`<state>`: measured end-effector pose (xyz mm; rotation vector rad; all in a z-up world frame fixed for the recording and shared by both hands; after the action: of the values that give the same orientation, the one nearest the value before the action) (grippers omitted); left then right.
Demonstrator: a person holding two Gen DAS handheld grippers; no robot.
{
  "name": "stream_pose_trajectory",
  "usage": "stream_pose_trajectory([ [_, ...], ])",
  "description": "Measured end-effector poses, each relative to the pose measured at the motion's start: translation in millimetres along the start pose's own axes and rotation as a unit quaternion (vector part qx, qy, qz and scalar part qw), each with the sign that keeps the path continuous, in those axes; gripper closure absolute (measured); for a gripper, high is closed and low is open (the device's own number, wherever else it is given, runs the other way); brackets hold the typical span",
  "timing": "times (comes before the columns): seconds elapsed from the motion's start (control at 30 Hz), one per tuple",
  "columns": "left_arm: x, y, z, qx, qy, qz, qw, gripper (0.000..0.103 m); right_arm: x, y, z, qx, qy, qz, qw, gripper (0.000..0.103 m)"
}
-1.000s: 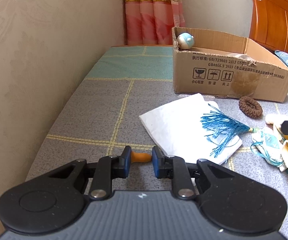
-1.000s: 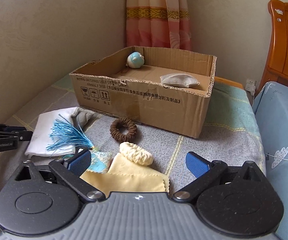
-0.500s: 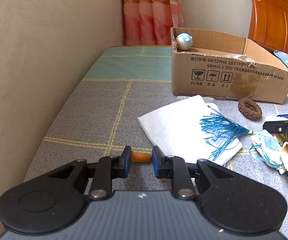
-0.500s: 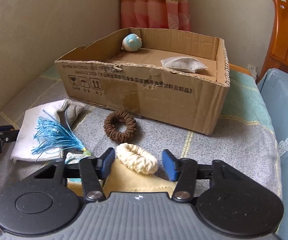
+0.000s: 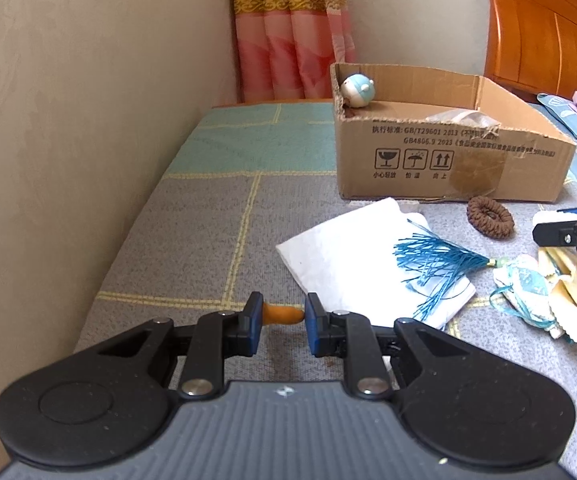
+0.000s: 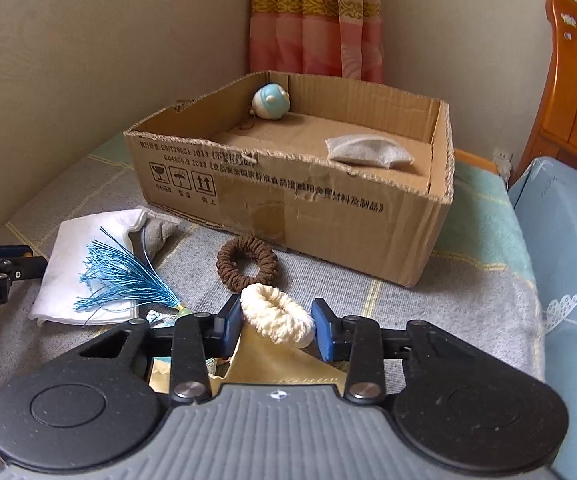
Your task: Organize soft objects
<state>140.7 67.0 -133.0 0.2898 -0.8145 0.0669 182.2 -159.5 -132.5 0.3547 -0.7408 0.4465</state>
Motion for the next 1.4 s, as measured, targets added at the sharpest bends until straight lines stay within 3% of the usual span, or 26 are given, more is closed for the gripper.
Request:
stream_pose_trajectory([
  [0.23, 8, 0, 22, -0.023, -0.016, -0.024, 0.9993, 0.083, 5, 7, 22, -0.007, -0.011, 0.023, 1.000, 0.061],
  [0.37, 24, -6, 37, -0.056, -0.029, -0.031, 0.9976, 0.083, 10, 10, 34, -0.006, -0.022, 0.028, 0.999, 0.061],
  [0.6, 87, -33, 54, -0.126, -0.075, -0.050, 0.9879, 0.083, 33, 9, 52, -0.015, -0.042, 0.055, 0.997, 0.061],
  [0.77, 142, -59, 45, -0.130, -0.117, -0.078, 0.9815, 0.083, 55, 2, 64, -0.029, -0.065, 0.066, 0.995, 0.061],
  [0.97, 183, -94, 4, -0.130, -0.103, -0.097, 0.9814, 0.082, 76, -11, 69, -0.035, -0.081, 0.058, 0.994, 0.061],
  [1.0, 186, -97, -3, -0.132, -0.100, -0.096, 0.9816, 0.078, 77, -13, 69, -0.037, -0.082, 0.057, 0.994, 0.061],
  [1.07, 191, -101, -15, -0.129, -0.105, -0.094, 0.9816, 0.054, 81, -16, 67, -0.042, -0.081, 0.054, 0.994, 0.061],
  [1.1, 191, -100, -18, -0.124, -0.110, -0.090, 0.9821, 0.030, 83, -18, 66, -0.043, -0.080, 0.052, 0.995, 0.061],
  [1.13, 190, -97, -19, -0.119, -0.116, -0.085, 0.9824, 0.015, 83, -20, 66, -0.043, -0.079, 0.049, 0.995, 0.061],
  [1.2, 187, -87, -13, -0.105, -0.139, -0.077, 0.9817, 0.013, 85, -22, 64, -0.044, -0.077, 0.047, 0.995, 0.061],
  [1.4, 160, -54, 7, -0.084, -0.114, -0.070, 0.9874, 0.005, 95, -26, 55, -0.043, -0.070, 0.043, 0.996, 0.061],
])
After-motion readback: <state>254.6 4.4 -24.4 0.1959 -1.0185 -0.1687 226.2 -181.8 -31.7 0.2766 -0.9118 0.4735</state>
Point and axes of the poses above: each gripper's, at about its wrist camera, not at the fingertips, and z roughly against the way its jaws point, y to its left, x to its top, the point moved 9 cm from there along -z, roughly the way its jaws point, and after that the axes turned 13 degrees about x, right-handed, at the moved point
